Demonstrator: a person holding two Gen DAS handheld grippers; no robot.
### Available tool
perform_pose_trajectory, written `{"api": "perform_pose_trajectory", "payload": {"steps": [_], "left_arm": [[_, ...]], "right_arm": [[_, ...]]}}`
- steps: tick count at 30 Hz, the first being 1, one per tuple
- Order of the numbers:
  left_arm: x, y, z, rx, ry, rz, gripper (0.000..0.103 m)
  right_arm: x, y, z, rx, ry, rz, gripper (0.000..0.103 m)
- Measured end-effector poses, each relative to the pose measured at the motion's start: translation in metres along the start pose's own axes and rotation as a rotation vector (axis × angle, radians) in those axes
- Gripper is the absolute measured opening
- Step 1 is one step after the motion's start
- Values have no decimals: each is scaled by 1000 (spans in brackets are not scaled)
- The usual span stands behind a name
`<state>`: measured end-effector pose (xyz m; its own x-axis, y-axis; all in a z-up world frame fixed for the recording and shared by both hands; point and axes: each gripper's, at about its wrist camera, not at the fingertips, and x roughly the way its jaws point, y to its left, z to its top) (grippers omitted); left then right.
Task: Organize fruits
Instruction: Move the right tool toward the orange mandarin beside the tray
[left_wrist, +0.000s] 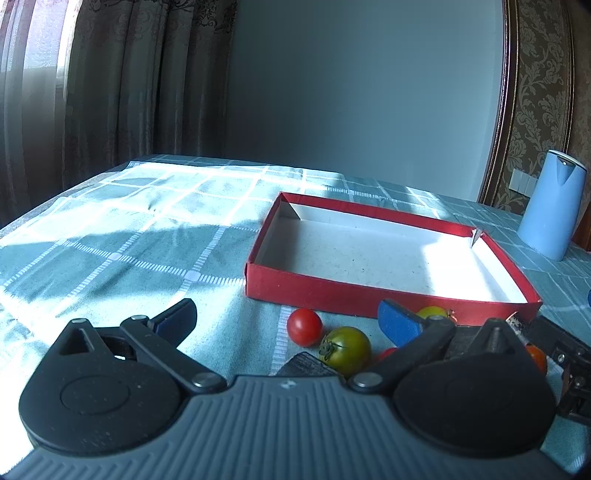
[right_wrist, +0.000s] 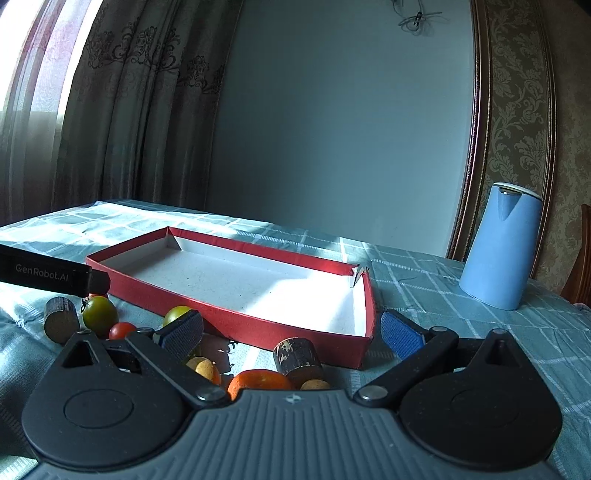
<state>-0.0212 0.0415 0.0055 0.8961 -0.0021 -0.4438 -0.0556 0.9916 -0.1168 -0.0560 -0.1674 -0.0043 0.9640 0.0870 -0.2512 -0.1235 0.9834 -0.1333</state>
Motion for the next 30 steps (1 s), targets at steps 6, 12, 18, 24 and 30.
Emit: {"api": "perform_pose_trajectory", "payload": {"steps": [6, 12, 18, 24, 30], "left_arm": [[-3, 1, -3, 84, 21, -24, 103], [0, -2, -8, 145, 49, -33, 103], [4, -2, -9, 146, 74, -29, 103], [9, -1, -9, 145, 105, -37, 103], [9, -1, -10, 144, 106, -38, 103]], "right_arm": [[-7, -25, 1, 99, -18, 32, 103], [-6, -52, -8, 105, 93, 125, 103], [-4, -55, -15, 99, 139, 140, 103], [7, -60, -16, 128, 206, 111, 103], [-1, -56, -16, 122, 169, 178, 103]]}}
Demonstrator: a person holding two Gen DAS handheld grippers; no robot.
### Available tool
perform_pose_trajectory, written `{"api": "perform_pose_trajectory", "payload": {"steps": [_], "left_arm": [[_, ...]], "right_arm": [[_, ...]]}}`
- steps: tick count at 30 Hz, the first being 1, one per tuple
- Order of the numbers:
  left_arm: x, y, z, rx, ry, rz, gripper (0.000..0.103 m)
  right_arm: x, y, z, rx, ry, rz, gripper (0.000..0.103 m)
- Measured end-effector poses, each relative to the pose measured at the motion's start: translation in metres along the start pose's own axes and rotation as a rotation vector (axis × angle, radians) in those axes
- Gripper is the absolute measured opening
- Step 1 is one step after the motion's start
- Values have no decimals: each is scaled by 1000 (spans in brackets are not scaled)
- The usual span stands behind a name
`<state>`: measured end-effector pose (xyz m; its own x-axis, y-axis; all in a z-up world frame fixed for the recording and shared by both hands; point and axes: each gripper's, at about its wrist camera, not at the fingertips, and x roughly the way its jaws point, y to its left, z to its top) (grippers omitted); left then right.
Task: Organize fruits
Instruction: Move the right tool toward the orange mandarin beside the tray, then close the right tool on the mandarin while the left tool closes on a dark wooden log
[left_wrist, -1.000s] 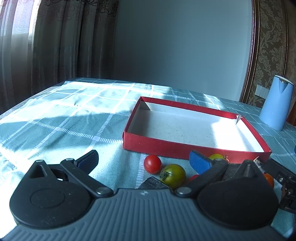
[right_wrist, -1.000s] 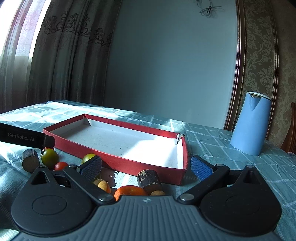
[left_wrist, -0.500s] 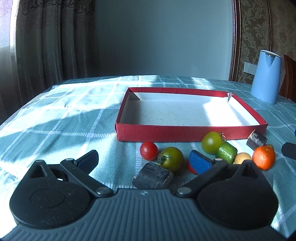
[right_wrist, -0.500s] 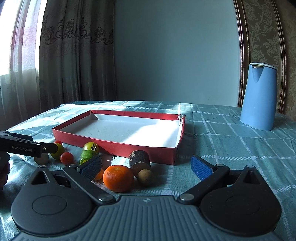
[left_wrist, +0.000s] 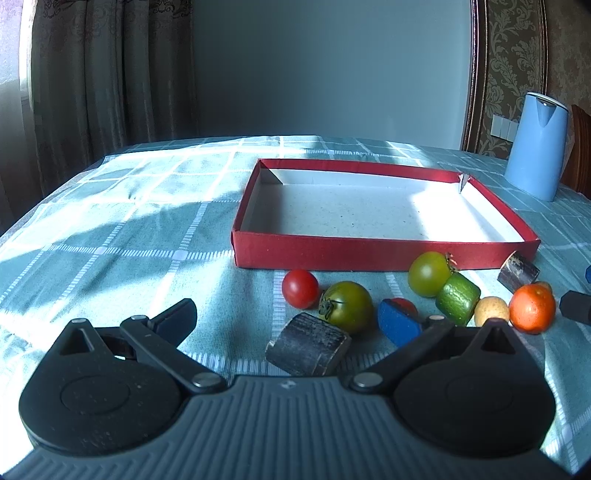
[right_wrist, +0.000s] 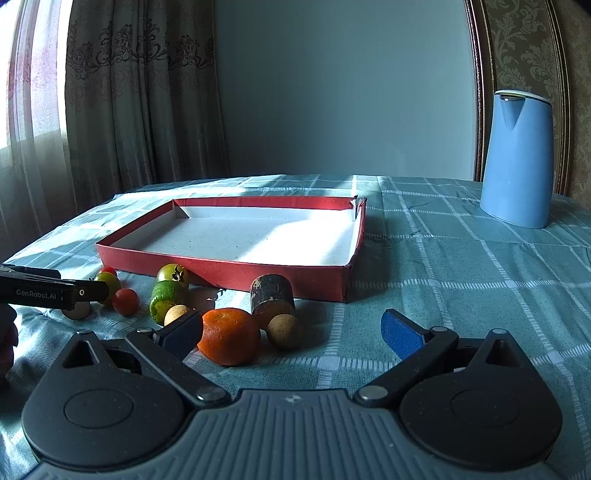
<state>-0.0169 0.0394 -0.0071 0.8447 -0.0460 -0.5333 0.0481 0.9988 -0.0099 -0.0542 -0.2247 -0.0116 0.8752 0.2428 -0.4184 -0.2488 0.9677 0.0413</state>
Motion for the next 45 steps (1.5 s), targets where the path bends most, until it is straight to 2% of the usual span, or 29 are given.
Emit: {"api": "perform_pose_trajectory", "payload": {"steps": [3, 8, 22, 24, 26, 27, 37, 41, 45], "left_arm": [[1, 0, 0, 0, 3, -2, 103], [3, 1, 0, -1, 14, -9, 103], [5, 1, 0, -2, 25, -13, 103], [5, 1, -1, -3, 27, -11, 103], [6, 1, -1, -3, 30, -9, 103], [6, 1, -1, -3, 30, -10, 103], [5, 0, -1, -2, 31, -14, 103], [5, 0, -1, -1, 33, -14, 103], [5, -1, -1, 4, 35, -15, 103]], "right_arm": [[-4, 13, -1, -51, -11, 30, 103], [6, 21, 0, -44, 61, 83, 103], [17, 22, -2, -43, 117, 30, 103], [17, 22, -3, -43, 120, 27, 95], [19, 20, -4, -34, 143, 39, 60], [20, 19, -4, -33, 150, 47, 57], [28, 29, -1, -98, 154, 62, 58], [31, 35, 1, -131, 157, 79, 49], [34, 34, 2, -127, 166, 76, 49]]}}
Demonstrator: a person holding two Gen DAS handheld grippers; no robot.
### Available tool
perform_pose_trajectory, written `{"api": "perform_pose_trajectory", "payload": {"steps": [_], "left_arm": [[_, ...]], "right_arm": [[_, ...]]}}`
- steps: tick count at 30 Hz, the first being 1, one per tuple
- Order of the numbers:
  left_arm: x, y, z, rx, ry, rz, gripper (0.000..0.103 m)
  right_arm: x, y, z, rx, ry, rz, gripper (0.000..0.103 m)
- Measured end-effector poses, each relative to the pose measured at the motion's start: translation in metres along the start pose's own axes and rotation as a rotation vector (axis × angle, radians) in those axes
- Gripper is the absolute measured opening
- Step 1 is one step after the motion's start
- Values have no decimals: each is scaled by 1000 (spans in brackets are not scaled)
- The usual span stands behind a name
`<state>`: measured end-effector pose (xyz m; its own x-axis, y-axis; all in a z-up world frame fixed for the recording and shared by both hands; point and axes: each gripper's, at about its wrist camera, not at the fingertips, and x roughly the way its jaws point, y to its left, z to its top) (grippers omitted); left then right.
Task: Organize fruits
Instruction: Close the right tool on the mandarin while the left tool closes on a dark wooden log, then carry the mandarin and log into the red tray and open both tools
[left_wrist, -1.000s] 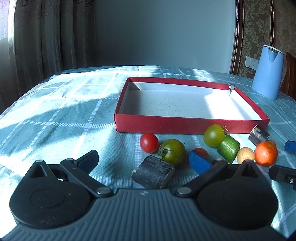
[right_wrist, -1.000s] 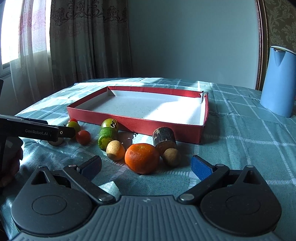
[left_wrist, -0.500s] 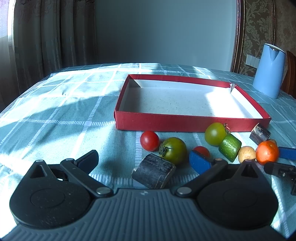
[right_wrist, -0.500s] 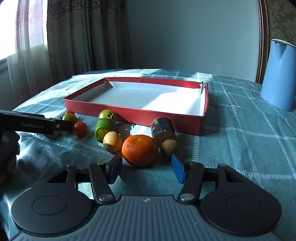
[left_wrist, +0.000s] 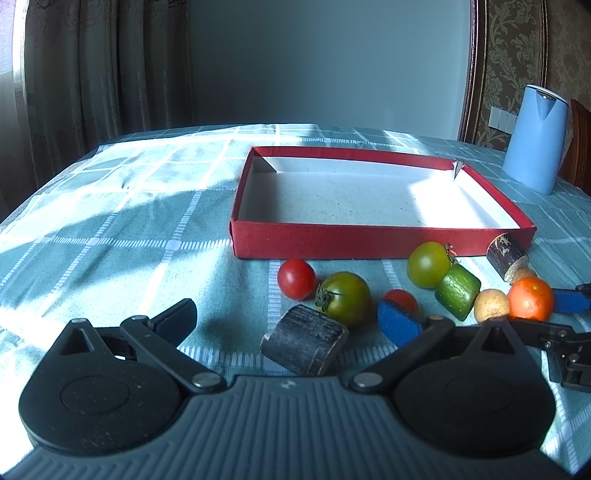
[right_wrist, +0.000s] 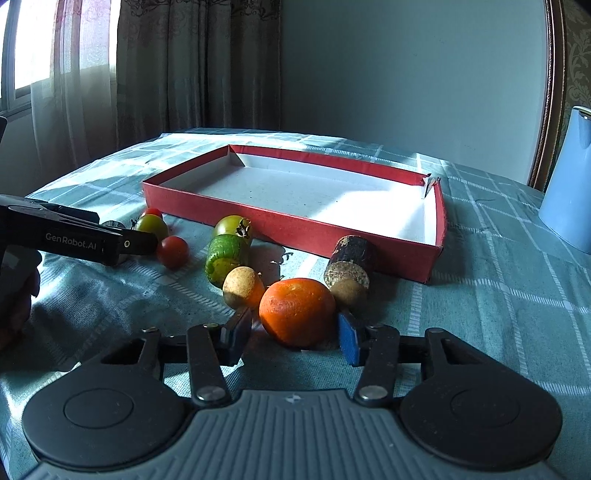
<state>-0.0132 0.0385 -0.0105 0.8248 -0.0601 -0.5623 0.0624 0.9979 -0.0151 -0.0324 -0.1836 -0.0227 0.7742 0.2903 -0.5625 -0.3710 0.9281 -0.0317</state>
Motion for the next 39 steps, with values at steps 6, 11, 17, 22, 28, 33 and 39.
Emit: {"api": "perform_pose_trajectory", "payload": {"steps": [6, 11, 17, 22, 28, 33, 39], "left_arm": [[-5, -10, -2, 74, -11, 29, 103], [-7, -29, -8, 229, -20, 37, 103], [-7, -26, -8, 219, -21, -12, 87], [-11, -23, -11, 223, -24, -35, 59], [-17, -29, -18, 277, -40, -7, 37], [-20, -28, -18, 255, -50, 6, 36], [-36, -30, -12, 211, -103, -36, 36]], "right_arm": [[0, -11, -1, 65, -4, 27, 44], [-3, -13, -2, 83, -12, 42, 44], [-4, -14, -3, 86, -19, 47, 44], [-5, -14, -3, 88, -23, 47, 44], [-5, -14, -2, 91, -25, 50, 44], [-8, -12, -3, 83, -48, 56, 44], [-22, -8, -2, 69, -141, 29, 43]]}}
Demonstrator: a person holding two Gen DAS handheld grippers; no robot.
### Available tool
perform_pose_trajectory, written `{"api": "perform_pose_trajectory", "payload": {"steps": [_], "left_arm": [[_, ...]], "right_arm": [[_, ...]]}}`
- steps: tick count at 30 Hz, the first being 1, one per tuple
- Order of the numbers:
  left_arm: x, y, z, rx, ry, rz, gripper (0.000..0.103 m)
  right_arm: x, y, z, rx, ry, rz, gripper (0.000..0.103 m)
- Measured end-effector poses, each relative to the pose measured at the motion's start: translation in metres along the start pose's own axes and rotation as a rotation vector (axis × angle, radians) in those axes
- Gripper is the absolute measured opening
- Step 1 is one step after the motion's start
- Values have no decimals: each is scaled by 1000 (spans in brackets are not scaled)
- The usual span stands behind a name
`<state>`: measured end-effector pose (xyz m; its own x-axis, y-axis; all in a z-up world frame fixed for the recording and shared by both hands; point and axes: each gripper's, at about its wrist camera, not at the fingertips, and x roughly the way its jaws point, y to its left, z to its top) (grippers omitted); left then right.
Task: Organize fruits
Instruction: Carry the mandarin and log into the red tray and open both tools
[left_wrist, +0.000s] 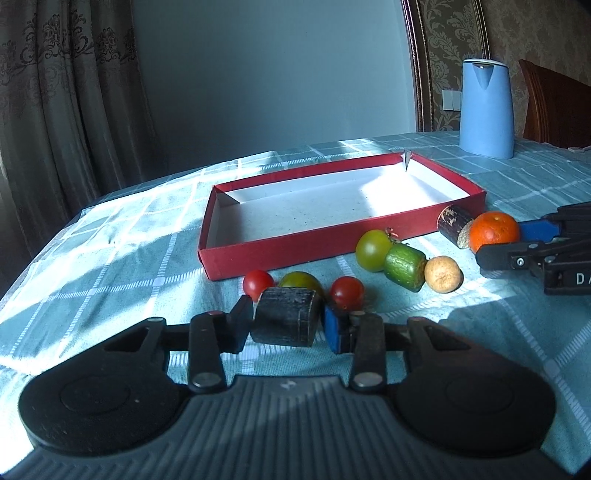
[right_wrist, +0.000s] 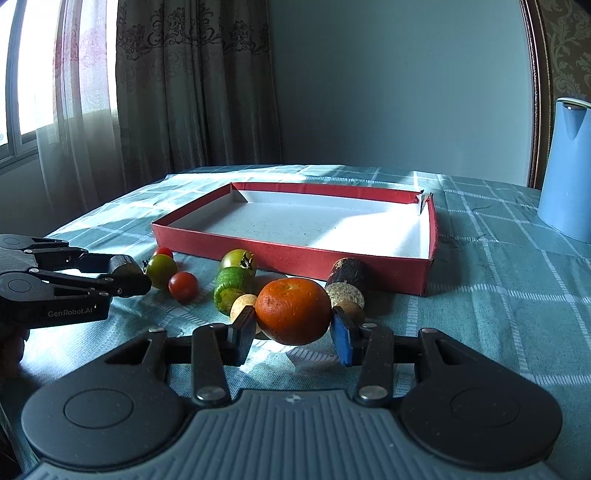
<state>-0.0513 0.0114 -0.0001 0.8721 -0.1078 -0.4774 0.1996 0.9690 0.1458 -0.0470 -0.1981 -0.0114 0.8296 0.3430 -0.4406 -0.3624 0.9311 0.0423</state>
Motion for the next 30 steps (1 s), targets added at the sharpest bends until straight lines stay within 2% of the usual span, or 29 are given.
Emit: {"api": "perform_pose_trajectory", "payload": {"steps": [9, 14, 23, 27, 30], "left_arm": [[18, -3, 43, -34, -36, -32, 36], [47, -5, 63, -41, -35, -6, 36], [106, 17, 82, -151, 31, 48, 36], [128, 27, 88, -175, 63, 82, 36], [141, 31, 88, -174, 93, 96, 36]], "right_arm": [[12, -6, 24, -56, -36, -99, 43], [35, -11, 46, -97, -53, -166, 43], [124, -36, 74, -59, 100, -210, 43], [150, -48, 78, -6, 180, -185, 43], [160, -52, 81, -1, 190, -194, 43]]}}
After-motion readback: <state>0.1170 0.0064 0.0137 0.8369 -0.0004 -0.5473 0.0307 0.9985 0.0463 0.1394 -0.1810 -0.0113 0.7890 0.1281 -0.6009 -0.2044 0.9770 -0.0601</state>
